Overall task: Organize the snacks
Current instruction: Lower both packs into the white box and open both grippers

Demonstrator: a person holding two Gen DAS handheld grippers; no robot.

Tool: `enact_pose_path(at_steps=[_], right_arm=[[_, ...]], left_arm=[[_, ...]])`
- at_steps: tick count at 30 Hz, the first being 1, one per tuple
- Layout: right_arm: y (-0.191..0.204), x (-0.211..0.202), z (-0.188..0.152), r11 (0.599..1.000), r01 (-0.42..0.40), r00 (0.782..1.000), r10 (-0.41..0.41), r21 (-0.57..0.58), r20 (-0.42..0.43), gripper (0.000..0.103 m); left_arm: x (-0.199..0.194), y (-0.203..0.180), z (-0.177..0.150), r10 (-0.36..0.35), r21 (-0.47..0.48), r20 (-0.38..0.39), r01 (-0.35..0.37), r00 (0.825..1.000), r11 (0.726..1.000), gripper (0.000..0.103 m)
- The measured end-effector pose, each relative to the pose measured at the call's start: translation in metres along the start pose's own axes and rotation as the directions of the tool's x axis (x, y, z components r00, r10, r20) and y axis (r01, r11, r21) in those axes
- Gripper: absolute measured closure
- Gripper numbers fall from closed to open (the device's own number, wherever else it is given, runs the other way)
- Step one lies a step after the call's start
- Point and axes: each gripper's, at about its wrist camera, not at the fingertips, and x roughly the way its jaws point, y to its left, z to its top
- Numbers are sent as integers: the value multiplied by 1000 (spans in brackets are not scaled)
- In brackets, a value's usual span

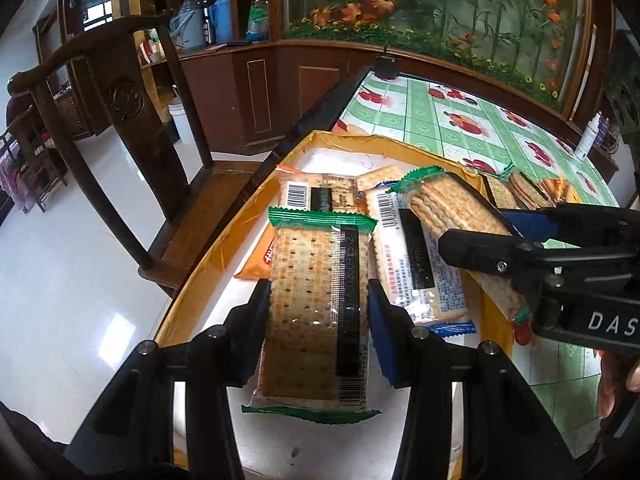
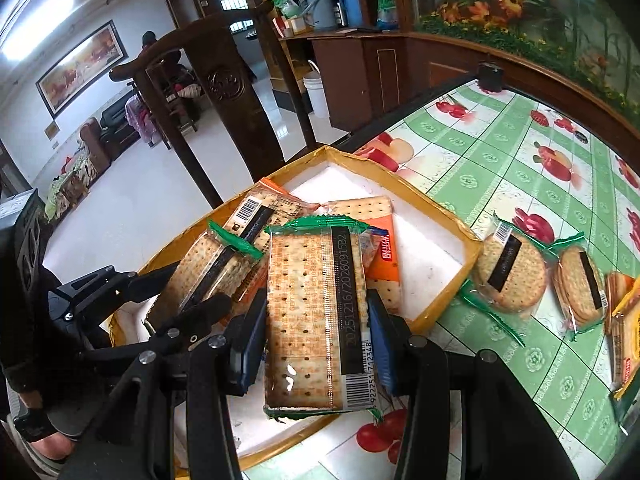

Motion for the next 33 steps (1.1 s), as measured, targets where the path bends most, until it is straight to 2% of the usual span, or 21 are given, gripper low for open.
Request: enact_pose_path(at_steps=[11, 18, 22, 23, 24, 26, 33], right_arm=[[13, 13, 1, 1000, -9, 1000, 9, -17, -21, 57], [19, 22, 3, 1000, 30, 999, -30, -2, -16, 56], [23, 20, 3, 1000, -12, 1000, 12, 10, -26, 54], [23, 19, 2, 1000, -22, 999, 23, 15, -28, 54], [23, 19, 1, 1000, -23, 999, 23, 17, -29, 53], [23, 17, -1, 1000, -20, 999, 20, 17, -27, 53], [15, 7, -4, 998, -44, 999, 44, 55, -8, 50]], left_arm=[[-2, 5, -6, 21, 2, 6, -21, 1000, 1000, 54], [2, 7, -6, 41, 0, 6, -41, 999, 999, 54], [3, 8, -7, 38, -4, 7, -38, 999, 999, 53], [2, 8, -7, 36, -8, 6, -36, 999, 999, 51], [2, 10, -7, 37, -17, 3, -37, 999, 999, 41], [3, 11, -6, 37, -22, -1, -37, 999, 999, 29], [0, 8, -5, 41, -21, 5, -41, 999, 999, 26]])
